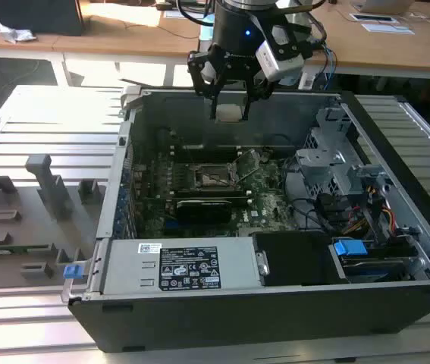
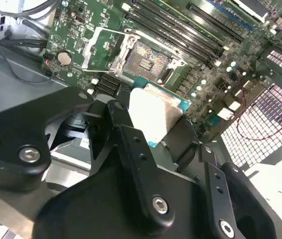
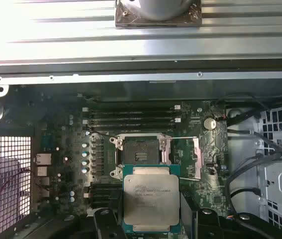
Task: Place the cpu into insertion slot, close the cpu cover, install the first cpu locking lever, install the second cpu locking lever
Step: 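Place the cpu into insertion slot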
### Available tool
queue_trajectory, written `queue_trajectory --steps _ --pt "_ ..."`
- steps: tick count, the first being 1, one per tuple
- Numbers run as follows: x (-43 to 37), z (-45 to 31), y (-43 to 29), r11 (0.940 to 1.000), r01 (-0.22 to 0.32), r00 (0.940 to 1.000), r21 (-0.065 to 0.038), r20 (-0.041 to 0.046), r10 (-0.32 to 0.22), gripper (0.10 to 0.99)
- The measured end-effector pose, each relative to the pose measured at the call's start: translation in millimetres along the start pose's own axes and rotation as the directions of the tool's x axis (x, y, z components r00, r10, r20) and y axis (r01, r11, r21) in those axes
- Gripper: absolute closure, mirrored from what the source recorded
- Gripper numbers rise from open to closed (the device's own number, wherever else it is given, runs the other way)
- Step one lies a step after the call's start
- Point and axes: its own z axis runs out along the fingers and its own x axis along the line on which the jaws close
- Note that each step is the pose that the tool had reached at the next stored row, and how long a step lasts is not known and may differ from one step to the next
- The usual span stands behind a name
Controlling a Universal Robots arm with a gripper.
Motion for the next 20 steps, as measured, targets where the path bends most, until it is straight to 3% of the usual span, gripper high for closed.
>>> queue_trajectory --steps 12,16,20 --pt "-0.5 26.0 -2.3 1.0000 0.000 1.0000 0.002 -0.0003 0.000 0.541" --pt "-0.7 38.5 -3.4 1.0000 0.000 1.0000 0.002 -0.0004 0.000 0.541" --pt "-0.9 44.2 -3.9 1.0000 0.000 1.0000 0.002 -0.0004 0.000 0.541"
